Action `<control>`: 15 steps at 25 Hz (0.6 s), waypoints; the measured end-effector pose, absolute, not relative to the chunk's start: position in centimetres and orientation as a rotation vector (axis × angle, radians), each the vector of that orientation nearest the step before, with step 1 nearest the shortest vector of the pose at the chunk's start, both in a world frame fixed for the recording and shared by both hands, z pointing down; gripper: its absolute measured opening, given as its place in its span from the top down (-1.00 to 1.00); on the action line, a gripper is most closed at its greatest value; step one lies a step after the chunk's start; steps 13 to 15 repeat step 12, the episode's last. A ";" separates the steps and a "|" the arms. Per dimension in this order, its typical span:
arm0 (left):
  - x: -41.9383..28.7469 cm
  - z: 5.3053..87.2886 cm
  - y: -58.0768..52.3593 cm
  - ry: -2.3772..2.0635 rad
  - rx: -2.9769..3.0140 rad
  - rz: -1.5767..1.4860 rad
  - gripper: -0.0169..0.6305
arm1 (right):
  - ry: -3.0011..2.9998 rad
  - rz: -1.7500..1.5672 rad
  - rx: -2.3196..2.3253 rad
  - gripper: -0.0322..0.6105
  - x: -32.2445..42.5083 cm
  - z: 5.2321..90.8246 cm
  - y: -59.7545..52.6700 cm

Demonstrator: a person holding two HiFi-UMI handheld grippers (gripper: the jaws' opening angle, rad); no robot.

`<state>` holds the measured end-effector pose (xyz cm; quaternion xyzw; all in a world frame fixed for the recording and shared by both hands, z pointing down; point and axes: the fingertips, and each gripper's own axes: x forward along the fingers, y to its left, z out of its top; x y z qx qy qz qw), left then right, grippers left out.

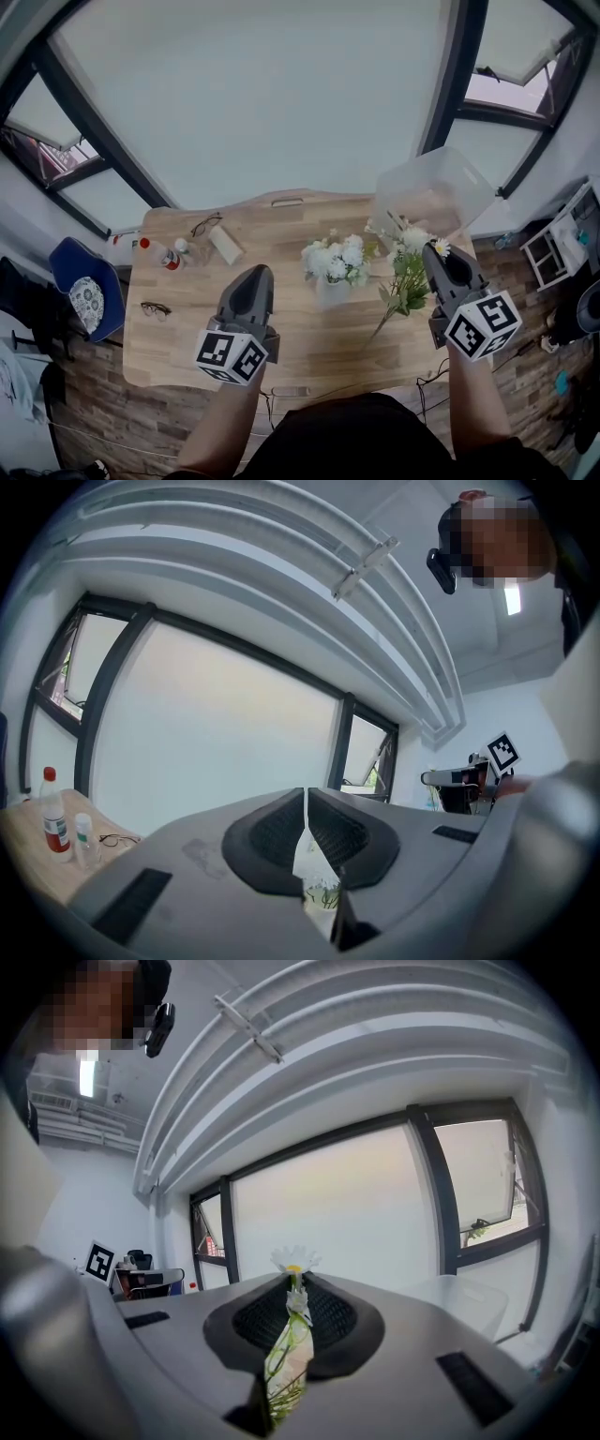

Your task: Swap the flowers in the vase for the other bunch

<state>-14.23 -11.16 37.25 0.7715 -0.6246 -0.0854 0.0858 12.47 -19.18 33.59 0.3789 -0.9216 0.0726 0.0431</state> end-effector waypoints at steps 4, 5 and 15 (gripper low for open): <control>-14.1 36.8 -11.3 -1.860 2.305 -0.262 0.89 | -2.824 0.226 1.154 0.74 12.4 33.3 -19.0; -14.0 36.7 -11.4 -1.858 2.307 -0.263 0.89 | -2.825 0.227 1.154 0.74 12.4 33.3 -18.9; -13.9 36.8 -11.9 -1.861 2.321 -0.251 0.90 | -2.828 0.232 1.156 0.74 12.4 33.4 -19.2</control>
